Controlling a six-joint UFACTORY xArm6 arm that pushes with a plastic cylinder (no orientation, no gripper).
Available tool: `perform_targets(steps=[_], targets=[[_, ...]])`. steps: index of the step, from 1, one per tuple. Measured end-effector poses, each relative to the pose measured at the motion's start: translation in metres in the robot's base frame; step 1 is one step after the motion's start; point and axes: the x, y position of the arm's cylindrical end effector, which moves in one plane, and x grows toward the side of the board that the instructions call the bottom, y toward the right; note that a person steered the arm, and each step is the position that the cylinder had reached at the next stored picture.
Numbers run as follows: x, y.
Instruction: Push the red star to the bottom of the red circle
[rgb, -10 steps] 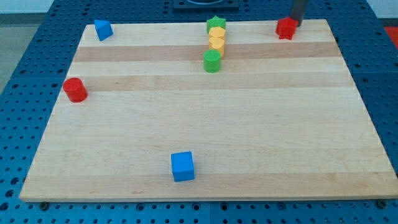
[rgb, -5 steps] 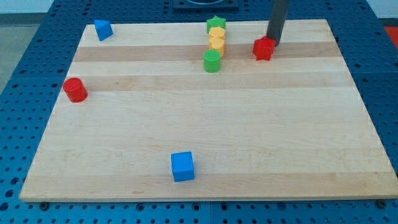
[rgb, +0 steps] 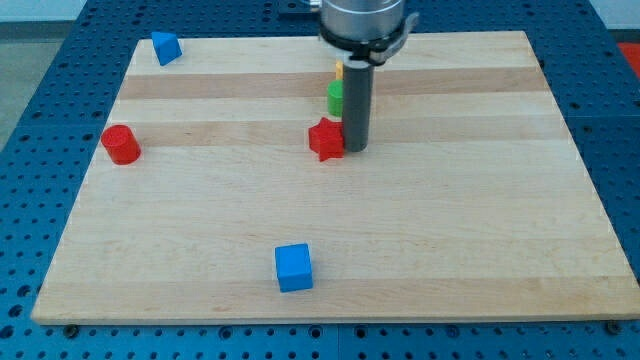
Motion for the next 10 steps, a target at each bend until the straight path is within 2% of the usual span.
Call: perform_targets(steps=[3,6,7,8,10], targets=[[0.022,-0.003],[0.026,-0.013],[0.025,-0.016],[0.025,0.017],[-0.005,0.013]])
